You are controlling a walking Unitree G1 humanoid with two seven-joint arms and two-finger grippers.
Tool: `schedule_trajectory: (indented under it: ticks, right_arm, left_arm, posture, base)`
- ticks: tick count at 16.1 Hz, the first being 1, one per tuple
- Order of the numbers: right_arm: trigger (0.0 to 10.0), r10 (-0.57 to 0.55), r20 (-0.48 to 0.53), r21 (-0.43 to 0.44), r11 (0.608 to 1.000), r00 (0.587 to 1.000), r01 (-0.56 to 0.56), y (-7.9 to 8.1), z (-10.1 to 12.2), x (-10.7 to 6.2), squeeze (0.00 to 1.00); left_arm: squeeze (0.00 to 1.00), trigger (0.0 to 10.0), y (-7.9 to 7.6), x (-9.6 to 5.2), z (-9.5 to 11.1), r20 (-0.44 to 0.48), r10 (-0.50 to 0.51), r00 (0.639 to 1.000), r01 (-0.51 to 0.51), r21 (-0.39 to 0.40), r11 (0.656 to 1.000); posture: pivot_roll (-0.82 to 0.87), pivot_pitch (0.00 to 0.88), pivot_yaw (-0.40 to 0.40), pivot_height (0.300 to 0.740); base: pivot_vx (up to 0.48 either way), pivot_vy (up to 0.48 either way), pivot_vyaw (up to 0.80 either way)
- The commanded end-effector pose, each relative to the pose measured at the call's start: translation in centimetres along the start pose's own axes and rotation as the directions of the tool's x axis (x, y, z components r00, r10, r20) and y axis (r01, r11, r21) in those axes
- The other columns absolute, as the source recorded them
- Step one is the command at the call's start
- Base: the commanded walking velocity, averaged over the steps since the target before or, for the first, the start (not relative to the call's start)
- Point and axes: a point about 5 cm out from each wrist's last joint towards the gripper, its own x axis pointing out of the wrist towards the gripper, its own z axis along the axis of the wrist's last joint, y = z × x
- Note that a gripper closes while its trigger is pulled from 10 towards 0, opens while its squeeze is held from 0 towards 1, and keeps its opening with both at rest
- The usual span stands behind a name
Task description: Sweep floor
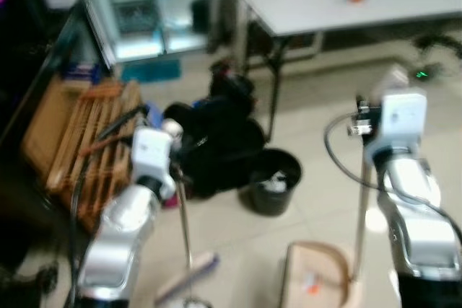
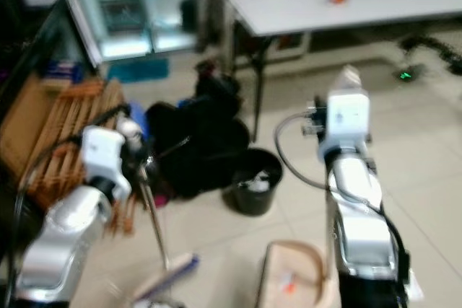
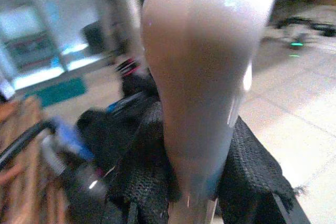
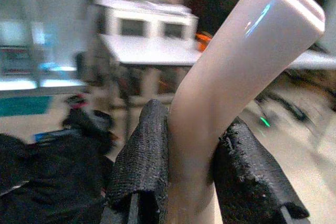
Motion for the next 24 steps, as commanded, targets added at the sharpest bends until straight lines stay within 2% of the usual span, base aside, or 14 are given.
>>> schedule_trajectory:
  ticks: [1, 6, 7, 8, 10, 12, 15, 19, 24]
  right_arm:
    - [10.0, -0.016, 0.016, -0.004, 1.0, 1.0, 0.016, -0.1, 0.9, -0.1, 0.0]
    - [10.0, 0.007, 0.009, -0.001, 1.0, 1.0, -0.007, 0.1, 1.0, -0.7, 0.0]
    - [10.0, 0.024, 0.022, -0.011, 1.0, 0.999, -0.024, 0.3, 1.3, -0.7, 0.0]
    - [10.0, 0.036, 0.033, -0.028, 0.999, 0.999, -0.035, 0.5, 1.5, -0.8, 0.0]
    - [10.0, 0.029, 0.041, -0.012, 1.0, 0.999, -0.028, 0.5, 1.6, -0.8, 0.0]
    - [10.0, -0.03, 0.05, 0.035, 0.999, 0.998, 0.028, 0.1, 1.5, -1.0, 0.0]
    - [10.0, -0.043, 0.052, 0.034, 0.999, 0.998, 0.042, -0.1, 1.5, -1.2, 0.0]
    - [10.0, -0.105, 0.042, 0.048, 0.994, 0.994, 0.103, -1.0, 1.2, -1.8, 0.0]
    - [10.0, -0.108, 0.04, 0.075, 0.992, 0.993, 0.105, -0.6, 1.2, -1.4, 0.0]
  left_arm:
    - [0.0, 10.0, 0.2, 0.2, 0.9, 0.025, 0.008, 1.0, -0.008, 0.005, 1.0]
    - [0.0, 10.0, 0.0, 0.1, 0.7, 0.0, 0.023, 1.0, -0.023, 0.007, 1.0]
    - [0.0, 10.0, 0.0, 0.1, 0.7, 0.006, 0.016, 1.0, -0.016, 0.012, 1.0]
    - [0.0, 10.0, 0.4, 0.1, 0.8, 0.028, 0.055, 0.998, -0.056, 0.033, 0.998]
    - [0.0, 10.0, 0.5, 0.1, 0.9, 0.04, 0.063, 0.997, -0.065, 0.047, 0.997]
    - [0.0, 10.0, 0.3, -0.1, 1.4, 0.071, 0.056, 0.996, -0.059, 0.04, 0.997]
    - [0.0, 10.0, 0.2, 0.1, 1.7, 0.087, 0.049, 0.995, -0.053, 0.042, 0.998]
    - [0.0, 10.0, -0.4, 1.1, 2.1, 0.107, 0.01, 0.994, -0.014, 0.035, 0.999]
    - [0.0, 10.0, 0.2, 0.7, 2.6, 0.148, 0.056, 0.987, -0.063, 0.038, 0.997]
  posture:
    - [-0.04, 0.0, 0.024, 0.74]
    - [-0.04, 0.0, 0.015, 0.74]
    - [-0.05, 0.0, 0.012, 0.74]
    - [-0.05, 0.0, 0.006, 0.74]
    - [-0.04, 0.001, -0.001, 0.74]
    - [-0.04, 0.002, -0.003, 0.74]
    - [-0.05, 0.0, 0.018, 0.74]
    - [-0.07, 0.0, 0.045, 0.74]
    - [-0.05, 0.0, 0.031, 0.74]
  base:
    - [0.0, 0.0, -0.8]
    - [0.0, 0.0, -0.8]
    - [0.0, 0.0, -0.8]
    - [0.0, 0.0, -0.8]
    - [0.0, 0.0, -0.8]
    - [0.0, 0.0, -0.8]
    - [0.0, 0.0, -0.8]
    - [0.0, 0.0, -0.8]
    - [0.0, 0.0, -0.8]
